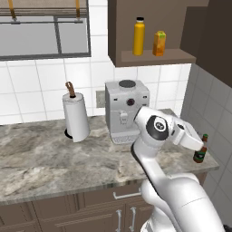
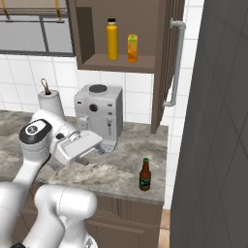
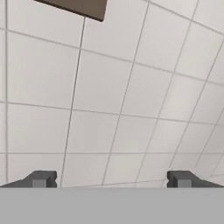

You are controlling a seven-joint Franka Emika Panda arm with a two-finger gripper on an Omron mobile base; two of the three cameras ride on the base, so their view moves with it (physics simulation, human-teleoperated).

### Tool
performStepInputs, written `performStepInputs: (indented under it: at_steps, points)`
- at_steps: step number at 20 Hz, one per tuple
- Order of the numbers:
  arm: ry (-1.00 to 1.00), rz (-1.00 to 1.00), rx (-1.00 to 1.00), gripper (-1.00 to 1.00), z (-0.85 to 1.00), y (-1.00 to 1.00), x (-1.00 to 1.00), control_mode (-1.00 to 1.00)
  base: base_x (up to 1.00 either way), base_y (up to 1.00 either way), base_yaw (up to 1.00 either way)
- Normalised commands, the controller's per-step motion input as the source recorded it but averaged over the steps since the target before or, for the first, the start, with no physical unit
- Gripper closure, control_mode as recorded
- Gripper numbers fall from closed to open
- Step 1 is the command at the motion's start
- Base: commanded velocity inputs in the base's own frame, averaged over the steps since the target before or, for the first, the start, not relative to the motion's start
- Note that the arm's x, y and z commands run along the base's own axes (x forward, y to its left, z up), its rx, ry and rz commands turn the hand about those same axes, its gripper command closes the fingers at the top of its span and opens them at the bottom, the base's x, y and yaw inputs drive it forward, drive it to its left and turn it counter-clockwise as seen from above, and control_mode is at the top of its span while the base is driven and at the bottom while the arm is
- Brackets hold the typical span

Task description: Sort all alcoholic drinks to one cabinet, and non-alcoholic drinks to the other.

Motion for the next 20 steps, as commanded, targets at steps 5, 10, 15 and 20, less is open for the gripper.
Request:
performStepInputs:
  at_steps: [5,10,15,20]
  points:
    - [0.0,0.08,0.0,-1.0,-0.1,-0.15,0.01,-1.0,0.0,0.0,0.0]
    - [0.0,0.07,0.01,-1.0,-0.1,-0.1,0.04,-1.0,0.0,0.0,0.0]
    - [0.0,0.06,0.05,-1.0,-0.07,-0.13,0.13,-1.0,0.0,0.0,0.0]
    - [0.0,0.06,0.07,-1.0,-0.1,-0.14,0.14,-1.0,0.0,0.0,0.0]
